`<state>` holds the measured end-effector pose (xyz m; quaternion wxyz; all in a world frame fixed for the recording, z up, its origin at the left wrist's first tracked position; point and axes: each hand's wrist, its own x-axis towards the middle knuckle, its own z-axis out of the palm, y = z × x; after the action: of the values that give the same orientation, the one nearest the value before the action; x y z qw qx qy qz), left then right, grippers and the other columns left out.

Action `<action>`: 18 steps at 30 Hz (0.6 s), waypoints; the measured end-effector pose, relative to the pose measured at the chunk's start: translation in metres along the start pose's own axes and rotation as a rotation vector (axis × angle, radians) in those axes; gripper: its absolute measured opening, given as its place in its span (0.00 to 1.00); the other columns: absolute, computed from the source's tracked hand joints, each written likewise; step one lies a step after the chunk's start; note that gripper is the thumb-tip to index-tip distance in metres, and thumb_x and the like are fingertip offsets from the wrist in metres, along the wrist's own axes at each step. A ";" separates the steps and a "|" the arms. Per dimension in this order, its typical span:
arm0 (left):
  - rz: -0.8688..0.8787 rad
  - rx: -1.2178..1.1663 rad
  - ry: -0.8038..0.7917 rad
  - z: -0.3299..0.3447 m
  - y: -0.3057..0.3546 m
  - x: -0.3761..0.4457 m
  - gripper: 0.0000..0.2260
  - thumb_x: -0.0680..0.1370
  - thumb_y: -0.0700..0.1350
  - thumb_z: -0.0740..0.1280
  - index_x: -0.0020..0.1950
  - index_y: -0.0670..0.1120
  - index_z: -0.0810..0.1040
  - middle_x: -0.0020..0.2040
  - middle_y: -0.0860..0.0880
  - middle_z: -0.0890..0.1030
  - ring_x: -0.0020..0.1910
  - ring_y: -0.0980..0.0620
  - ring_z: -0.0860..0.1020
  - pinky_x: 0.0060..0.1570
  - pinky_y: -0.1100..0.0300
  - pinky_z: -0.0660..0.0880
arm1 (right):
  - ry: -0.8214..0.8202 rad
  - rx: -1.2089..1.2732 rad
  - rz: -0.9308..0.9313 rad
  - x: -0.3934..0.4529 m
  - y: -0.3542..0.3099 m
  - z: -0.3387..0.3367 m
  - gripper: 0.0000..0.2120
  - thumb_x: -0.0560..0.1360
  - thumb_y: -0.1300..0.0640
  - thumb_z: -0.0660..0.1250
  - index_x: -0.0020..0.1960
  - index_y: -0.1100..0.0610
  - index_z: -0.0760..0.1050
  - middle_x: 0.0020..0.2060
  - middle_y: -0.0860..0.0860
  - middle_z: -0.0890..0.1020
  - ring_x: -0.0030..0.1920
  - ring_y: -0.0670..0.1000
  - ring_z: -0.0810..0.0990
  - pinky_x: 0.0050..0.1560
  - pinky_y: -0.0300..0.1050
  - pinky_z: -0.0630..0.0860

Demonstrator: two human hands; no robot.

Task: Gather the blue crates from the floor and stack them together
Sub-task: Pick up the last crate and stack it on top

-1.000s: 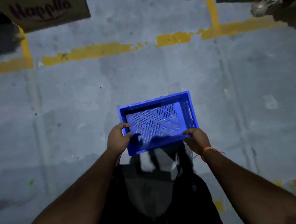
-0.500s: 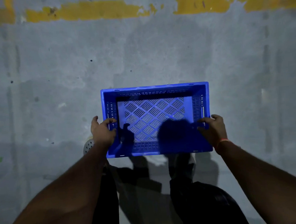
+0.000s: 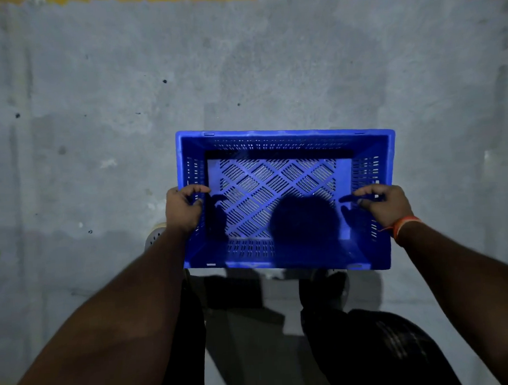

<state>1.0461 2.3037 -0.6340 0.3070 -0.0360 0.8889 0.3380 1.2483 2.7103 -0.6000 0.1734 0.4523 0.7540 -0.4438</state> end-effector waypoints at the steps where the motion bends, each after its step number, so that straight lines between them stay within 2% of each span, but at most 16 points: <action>1: 0.015 0.001 0.010 -0.008 0.005 -0.005 0.16 0.73 0.37 0.66 0.47 0.58 0.84 0.57 0.41 0.81 0.52 0.46 0.83 0.53 0.48 0.82 | 0.000 -0.003 -0.010 -0.008 -0.004 -0.003 0.10 0.71 0.69 0.72 0.50 0.61 0.84 0.47 0.58 0.85 0.49 0.57 0.82 0.54 0.49 0.78; 3: 0.040 0.020 0.014 -0.030 0.016 -0.016 0.16 0.71 0.41 0.65 0.47 0.61 0.83 0.55 0.43 0.82 0.51 0.48 0.83 0.54 0.52 0.81 | 0.004 0.013 -0.024 -0.028 -0.018 -0.013 0.10 0.71 0.70 0.72 0.51 0.62 0.84 0.48 0.59 0.85 0.49 0.57 0.82 0.55 0.51 0.79; 7: 0.056 0.043 0.011 -0.084 0.046 -0.048 0.15 0.69 0.43 0.64 0.49 0.61 0.83 0.51 0.42 0.83 0.44 0.45 0.83 0.48 0.48 0.81 | 0.016 0.014 -0.078 -0.076 -0.053 -0.043 0.10 0.70 0.69 0.73 0.50 0.59 0.85 0.45 0.62 0.85 0.45 0.64 0.82 0.51 0.56 0.80; 11: 0.087 0.033 0.028 -0.148 0.084 -0.095 0.16 0.69 0.42 0.64 0.45 0.63 0.82 0.44 0.36 0.83 0.41 0.39 0.82 0.45 0.47 0.82 | 0.005 0.038 -0.109 -0.130 -0.104 -0.078 0.13 0.70 0.68 0.73 0.45 0.51 0.84 0.44 0.56 0.85 0.42 0.58 0.82 0.49 0.52 0.79; 12: 0.088 0.023 0.036 -0.166 0.093 -0.108 0.17 0.69 0.41 0.64 0.44 0.64 0.82 0.42 0.35 0.82 0.39 0.39 0.82 0.44 0.48 0.81 | 0.002 0.038 -0.116 -0.144 -0.120 -0.087 0.13 0.71 0.68 0.73 0.45 0.51 0.84 0.45 0.55 0.85 0.44 0.57 0.82 0.50 0.53 0.79; 15: 0.077 -0.008 0.045 -0.221 0.123 -0.151 0.17 0.71 0.38 0.65 0.42 0.62 0.82 0.36 0.43 0.80 0.33 0.49 0.76 0.36 0.55 0.75 | 0.000 0.038 -0.138 -0.188 -0.170 -0.112 0.12 0.71 0.67 0.73 0.46 0.50 0.85 0.46 0.52 0.85 0.49 0.56 0.83 0.54 0.56 0.80; 16: 0.069 -0.020 0.050 -0.240 0.132 -0.165 0.17 0.73 0.36 0.66 0.42 0.60 0.83 0.35 0.43 0.79 0.30 0.49 0.74 0.34 0.56 0.73 | 0.001 0.033 -0.146 -0.203 -0.190 -0.120 0.12 0.71 0.66 0.73 0.45 0.49 0.85 0.46 0.51 0.85 0.50 0.56 0.83 0.55 0.55 0.80; 18: 0.068 -0.033 0.060 -0.280 0.141 -0.191 0.15 0.74 0.36 0.66 0.45 0.56 0.84 0.38 0.38 0.82 0.28 0.39 0.76 0.30 0.53 0.76 | -0.012 0.031 -0.175 -0.234 -0.230 -0.132 0.13 0.72 0.67 0.72 0.45 0.48 0.84 0.45 0.46 0.85 0.49 0.52 0.83 0.54 0.51 0.78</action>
<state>1.0162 2.2104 -0.2807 0.2677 -0.0212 0.8927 0.3618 1.1990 2.6505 -0.2551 0.1316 0.3847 0.7825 -0.4716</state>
